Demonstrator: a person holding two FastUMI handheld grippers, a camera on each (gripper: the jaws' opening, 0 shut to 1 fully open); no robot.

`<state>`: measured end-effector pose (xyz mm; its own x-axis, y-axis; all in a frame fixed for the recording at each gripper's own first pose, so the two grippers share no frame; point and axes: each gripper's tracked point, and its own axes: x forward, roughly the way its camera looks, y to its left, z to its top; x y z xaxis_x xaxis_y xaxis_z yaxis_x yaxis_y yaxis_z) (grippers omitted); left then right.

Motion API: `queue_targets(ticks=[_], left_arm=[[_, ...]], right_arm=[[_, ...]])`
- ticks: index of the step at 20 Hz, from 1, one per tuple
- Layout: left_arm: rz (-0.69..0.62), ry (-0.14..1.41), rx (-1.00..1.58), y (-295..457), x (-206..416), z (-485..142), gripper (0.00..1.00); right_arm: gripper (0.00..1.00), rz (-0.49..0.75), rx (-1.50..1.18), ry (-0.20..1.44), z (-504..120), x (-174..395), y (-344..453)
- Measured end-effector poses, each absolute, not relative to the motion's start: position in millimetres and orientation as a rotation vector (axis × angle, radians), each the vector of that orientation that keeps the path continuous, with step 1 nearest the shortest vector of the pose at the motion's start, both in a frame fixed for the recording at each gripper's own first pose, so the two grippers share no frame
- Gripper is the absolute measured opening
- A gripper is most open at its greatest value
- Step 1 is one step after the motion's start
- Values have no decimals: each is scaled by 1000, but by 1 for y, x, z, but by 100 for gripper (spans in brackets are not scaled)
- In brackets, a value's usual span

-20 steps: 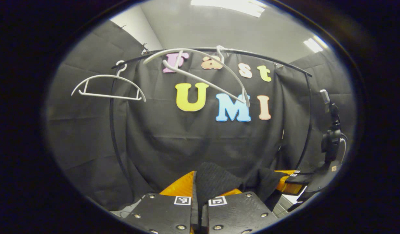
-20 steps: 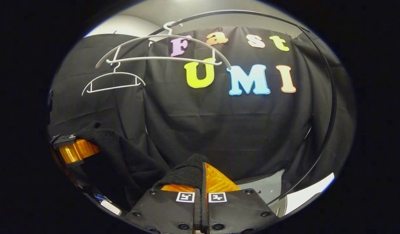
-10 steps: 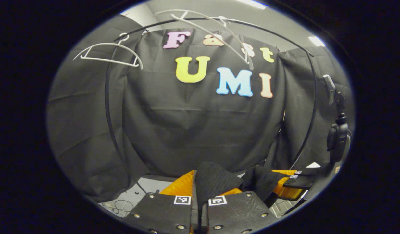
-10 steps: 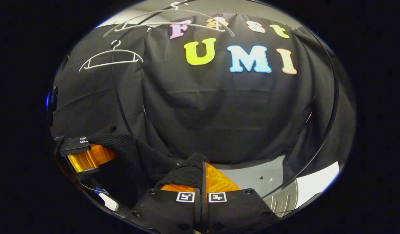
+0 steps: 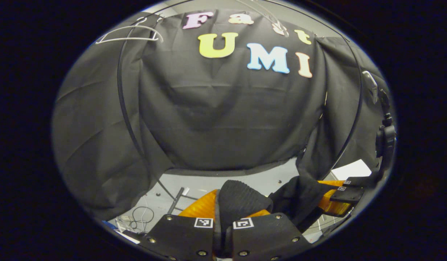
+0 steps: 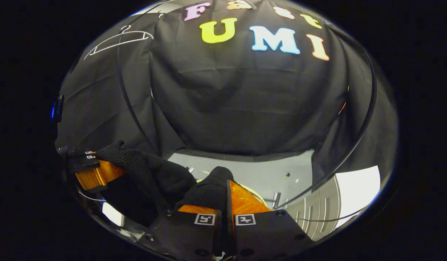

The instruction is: Grasp the clothes on the hanger with both hands and then place them into the laundry hamper below.

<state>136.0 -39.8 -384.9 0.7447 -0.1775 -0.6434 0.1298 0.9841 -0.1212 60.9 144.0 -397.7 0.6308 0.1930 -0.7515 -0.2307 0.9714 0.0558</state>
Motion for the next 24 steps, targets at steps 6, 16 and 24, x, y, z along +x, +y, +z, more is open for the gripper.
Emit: queue_targets(ticks=[6,16,24], left_arm=[[-191,842,-50,-47,116,-402,14],[-206,835,-36,-39,102,-388,92],[-193,694,-22,-16,109,-324,92]], right_arm=[[14,255,-110,940,-409,46,143],[83,275,-135,911,-380,47,145],[98,216,-101,771,-314,47,138]])
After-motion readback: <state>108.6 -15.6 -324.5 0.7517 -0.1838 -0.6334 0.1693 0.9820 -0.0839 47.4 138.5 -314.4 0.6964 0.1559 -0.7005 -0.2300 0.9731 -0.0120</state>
